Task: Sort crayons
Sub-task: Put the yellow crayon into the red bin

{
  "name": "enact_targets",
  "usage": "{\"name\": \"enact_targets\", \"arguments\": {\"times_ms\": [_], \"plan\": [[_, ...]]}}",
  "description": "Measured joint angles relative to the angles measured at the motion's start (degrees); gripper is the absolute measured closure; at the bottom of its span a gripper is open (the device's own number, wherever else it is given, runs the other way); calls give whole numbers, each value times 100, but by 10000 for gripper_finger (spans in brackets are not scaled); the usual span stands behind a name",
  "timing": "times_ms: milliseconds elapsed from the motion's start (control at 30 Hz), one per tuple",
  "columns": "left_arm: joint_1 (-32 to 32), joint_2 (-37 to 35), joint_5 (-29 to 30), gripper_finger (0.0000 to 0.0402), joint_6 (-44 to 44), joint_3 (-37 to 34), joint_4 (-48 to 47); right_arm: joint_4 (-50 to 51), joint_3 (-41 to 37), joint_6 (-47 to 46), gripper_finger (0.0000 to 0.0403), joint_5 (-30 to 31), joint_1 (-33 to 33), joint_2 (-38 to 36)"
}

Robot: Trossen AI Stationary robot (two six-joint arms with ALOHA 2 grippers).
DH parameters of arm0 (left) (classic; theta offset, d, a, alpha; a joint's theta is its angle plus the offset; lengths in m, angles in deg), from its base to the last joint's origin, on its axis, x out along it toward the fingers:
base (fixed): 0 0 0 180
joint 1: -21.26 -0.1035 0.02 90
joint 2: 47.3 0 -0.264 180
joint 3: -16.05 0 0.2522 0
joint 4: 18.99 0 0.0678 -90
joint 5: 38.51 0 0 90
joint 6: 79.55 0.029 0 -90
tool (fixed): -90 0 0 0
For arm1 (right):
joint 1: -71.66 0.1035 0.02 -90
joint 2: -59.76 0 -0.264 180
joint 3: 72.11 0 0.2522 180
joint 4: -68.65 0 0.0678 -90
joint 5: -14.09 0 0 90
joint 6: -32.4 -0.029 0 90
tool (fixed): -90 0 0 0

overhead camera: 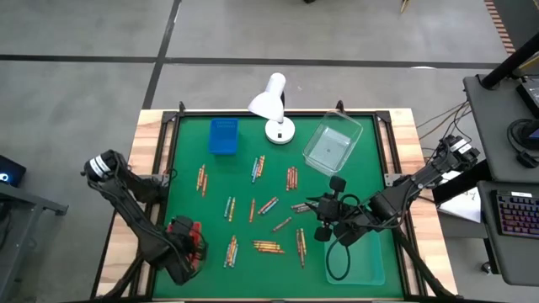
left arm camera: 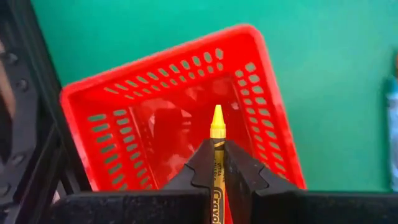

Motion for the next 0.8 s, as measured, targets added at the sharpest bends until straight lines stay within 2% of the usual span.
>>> {"name": "enact_targets", "arguments": {"times_ms": [200, 600, 800], "plan": [[9, 277, 0, 400, -343, 0, -227, 0, -5, -1, 349, 0, 0, 0], [7, 541, 6, 400, -492, -2, -474, -2, -5, -16, 349, 2, -2, 0], [7, 572, 6, 381, -499, -2, -472, -22, -5, -18, 349, 2, -2, 0]]}}
